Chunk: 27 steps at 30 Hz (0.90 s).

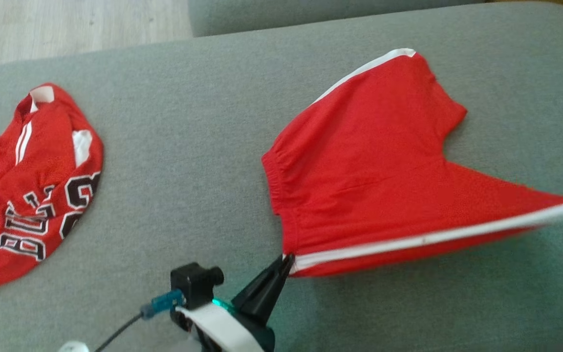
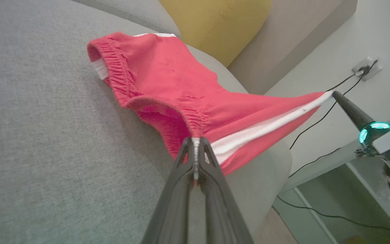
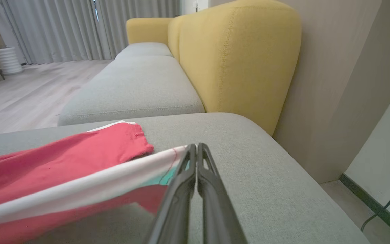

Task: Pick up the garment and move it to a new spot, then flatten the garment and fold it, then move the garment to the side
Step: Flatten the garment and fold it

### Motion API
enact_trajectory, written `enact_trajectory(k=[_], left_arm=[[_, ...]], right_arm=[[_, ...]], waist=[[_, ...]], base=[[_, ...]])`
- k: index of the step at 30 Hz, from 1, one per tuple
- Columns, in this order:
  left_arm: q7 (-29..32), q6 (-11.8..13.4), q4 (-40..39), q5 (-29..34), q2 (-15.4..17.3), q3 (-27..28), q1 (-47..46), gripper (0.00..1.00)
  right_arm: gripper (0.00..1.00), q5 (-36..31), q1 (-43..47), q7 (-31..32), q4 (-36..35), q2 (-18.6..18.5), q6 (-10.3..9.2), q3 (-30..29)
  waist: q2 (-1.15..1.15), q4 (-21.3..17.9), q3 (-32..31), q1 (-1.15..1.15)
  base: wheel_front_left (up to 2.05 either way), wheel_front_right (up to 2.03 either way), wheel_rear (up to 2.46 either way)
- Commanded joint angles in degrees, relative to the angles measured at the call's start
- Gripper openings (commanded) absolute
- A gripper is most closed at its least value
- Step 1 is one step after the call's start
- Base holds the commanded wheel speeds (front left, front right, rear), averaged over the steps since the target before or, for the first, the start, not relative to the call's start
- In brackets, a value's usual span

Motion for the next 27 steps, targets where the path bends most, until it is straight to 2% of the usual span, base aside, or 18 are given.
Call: enact_trajectory(k=[1,5,9,17,27], left_arm=[[-0.11,0.48,-1.44,-0.46,0.73,2.47,-2.06,0.0],[0.87,0.33,-2.14,-2.85,-1.71,4.26,-4.79,0.0],[1.22,0.11,-1.47,-4.11,-4.29,5.98,-8.39,0.0],[0.61,-0.72,1.86,-5.65,-7.76,9.4,-14.68,0.0],[1.47,-1.86,7.56,-6.22,-11.87,11.2,-22.8,0.0]], right_arm=[[0.0,-0.28,-3.45,0.13,-1.62,-2.47,-0.05,0.03],[0.0,-0.48,-9.65,1.94,2.2,-4.7,-0.05,0.95],[0.0,-0.16,-16.46,3.36,6.38,-8.41,-0.05,2.13],[0.0,0.16,-29.15,6.01,14.13,-14.93,-0.05,7.4],[0.0,-0.14,-42.53,7.11,23.02,-19.87,-0.05,14.68]], waist=[[0.0,0.58,0.64,0.01],[0.0,3.03,3.36,0.01],[0.0,5.61,7.29,0.01],[0.0,9.07,13.49,0.01],[0.0,12.14,18.15,0.01]], base=[[0.0,0.0,0.0],[0.0,0.0,0.0],[0.0,0.0,0.0],[0.0,0.0,0.0],[0.0,0.0,0.0]])
